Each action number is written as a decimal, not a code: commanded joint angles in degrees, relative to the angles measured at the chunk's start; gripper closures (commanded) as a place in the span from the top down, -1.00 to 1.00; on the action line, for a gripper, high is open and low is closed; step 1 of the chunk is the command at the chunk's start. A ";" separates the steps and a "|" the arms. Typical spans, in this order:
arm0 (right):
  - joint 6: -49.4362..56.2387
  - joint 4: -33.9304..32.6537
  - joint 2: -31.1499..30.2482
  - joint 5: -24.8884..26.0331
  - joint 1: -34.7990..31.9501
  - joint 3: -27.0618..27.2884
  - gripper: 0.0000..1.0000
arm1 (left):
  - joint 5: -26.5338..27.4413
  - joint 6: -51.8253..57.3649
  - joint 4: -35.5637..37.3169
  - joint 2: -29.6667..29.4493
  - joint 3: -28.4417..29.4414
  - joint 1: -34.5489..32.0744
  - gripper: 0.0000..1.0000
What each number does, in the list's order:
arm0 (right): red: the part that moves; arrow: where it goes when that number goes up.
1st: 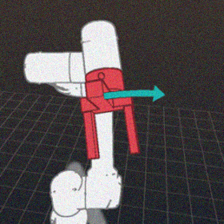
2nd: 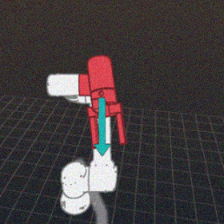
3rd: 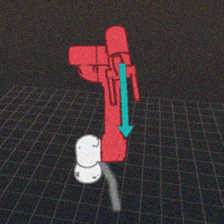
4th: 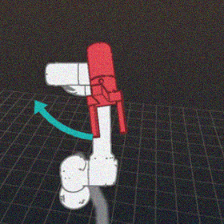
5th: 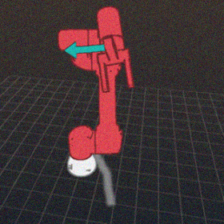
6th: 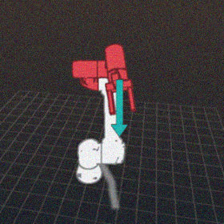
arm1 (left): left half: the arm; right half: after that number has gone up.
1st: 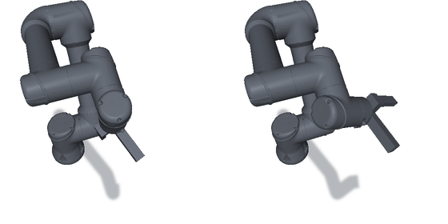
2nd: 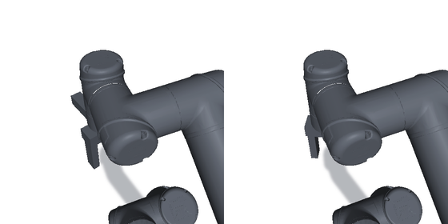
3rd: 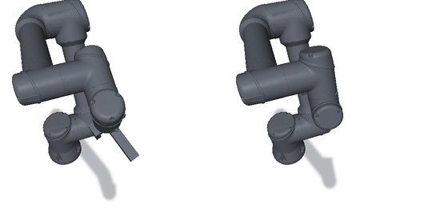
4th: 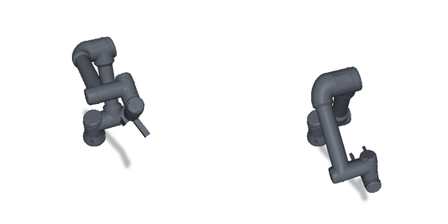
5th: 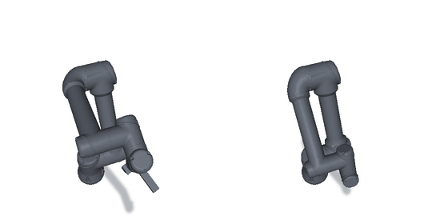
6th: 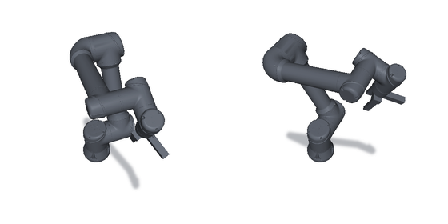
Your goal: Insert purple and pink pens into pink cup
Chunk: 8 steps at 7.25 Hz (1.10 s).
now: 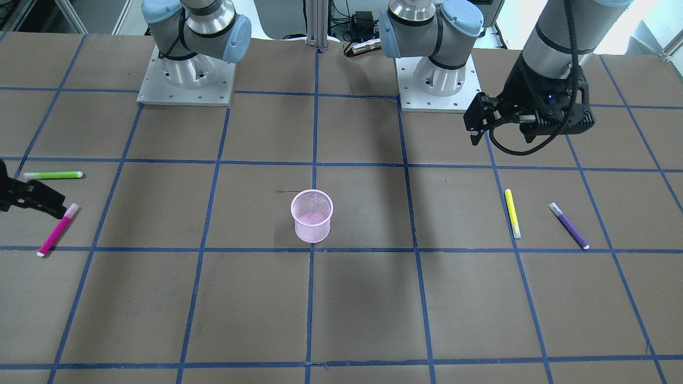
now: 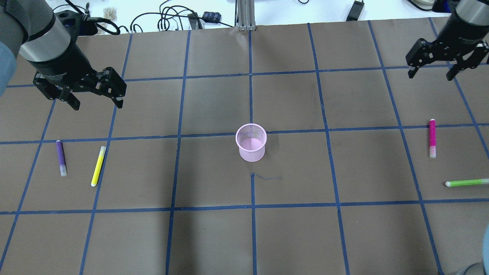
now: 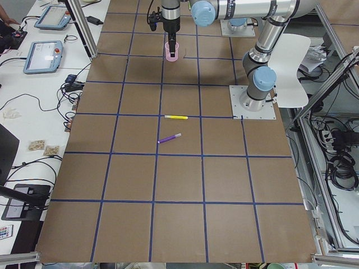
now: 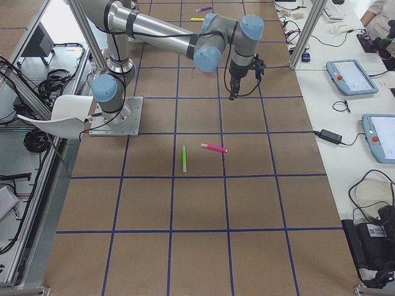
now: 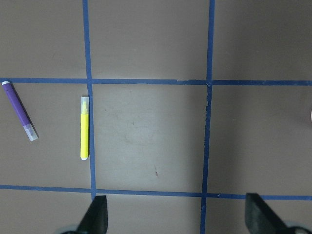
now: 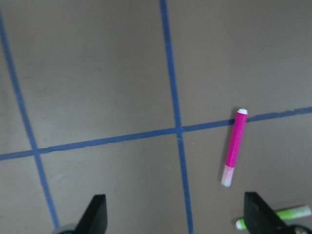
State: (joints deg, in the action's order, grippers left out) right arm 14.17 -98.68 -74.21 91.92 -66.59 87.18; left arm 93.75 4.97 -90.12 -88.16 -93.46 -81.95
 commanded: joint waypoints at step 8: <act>3.22 -22.34 10.65 -0.69 10.60 13.72 0.60 | -0.32 6.97 23.12 -15.71 -7.09 28.85 1.00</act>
State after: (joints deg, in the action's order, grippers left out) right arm 17.69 -120.74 -64.29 91.24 -55.97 100.95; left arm 93.57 10.64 -70.38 -101.43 -99.50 -55.19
